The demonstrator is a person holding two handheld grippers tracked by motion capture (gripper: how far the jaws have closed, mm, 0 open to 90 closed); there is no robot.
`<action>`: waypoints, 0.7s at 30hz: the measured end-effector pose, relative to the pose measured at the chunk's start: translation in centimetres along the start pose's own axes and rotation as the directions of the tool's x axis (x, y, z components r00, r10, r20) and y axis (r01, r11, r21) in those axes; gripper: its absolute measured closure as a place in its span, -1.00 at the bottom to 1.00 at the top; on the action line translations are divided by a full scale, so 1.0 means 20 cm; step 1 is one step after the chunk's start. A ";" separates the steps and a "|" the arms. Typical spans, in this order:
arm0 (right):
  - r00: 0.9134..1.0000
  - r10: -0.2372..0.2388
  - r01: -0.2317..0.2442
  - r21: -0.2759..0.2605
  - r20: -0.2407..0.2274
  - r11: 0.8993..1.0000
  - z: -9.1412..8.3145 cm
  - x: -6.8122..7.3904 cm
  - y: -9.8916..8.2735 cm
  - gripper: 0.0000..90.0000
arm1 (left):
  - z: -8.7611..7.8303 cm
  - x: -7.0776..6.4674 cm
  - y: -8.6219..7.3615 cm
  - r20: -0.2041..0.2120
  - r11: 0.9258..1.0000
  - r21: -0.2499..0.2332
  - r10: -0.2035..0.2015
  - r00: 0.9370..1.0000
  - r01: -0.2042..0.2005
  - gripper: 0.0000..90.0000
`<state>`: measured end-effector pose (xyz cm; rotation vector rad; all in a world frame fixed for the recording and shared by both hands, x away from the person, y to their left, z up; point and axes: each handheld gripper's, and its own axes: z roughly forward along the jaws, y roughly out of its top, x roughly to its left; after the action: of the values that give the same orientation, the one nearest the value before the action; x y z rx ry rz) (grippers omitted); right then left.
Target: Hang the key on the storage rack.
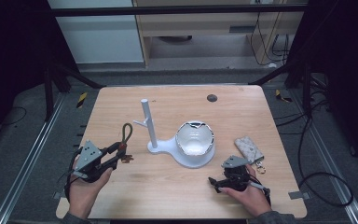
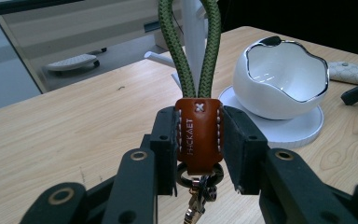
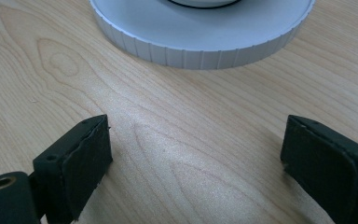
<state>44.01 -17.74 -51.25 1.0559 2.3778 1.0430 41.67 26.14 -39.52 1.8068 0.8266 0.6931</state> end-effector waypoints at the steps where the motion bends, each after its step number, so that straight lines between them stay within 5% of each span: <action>1: 1.000 0.000 0.000 0.000 0.000 1.000 0.00 0.00 0.00 -0.81 | 0.00 0.00 0.00 0.003 1.000 -0.001 0.000 1.000 0.000 0.47; 21: 1.000 0.000 0.000 0.000 0.000 1.000 0.00 0.00 0.00 -0.81 | 0.02 -0.05 0.07 0.029 1.000 -0.029 0.012 1.000 -0.011 0.47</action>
<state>44.01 -17.74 -51.25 1.0561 2.3777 1.0433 41.72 24.66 -38.39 1.7930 0.7843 0.6815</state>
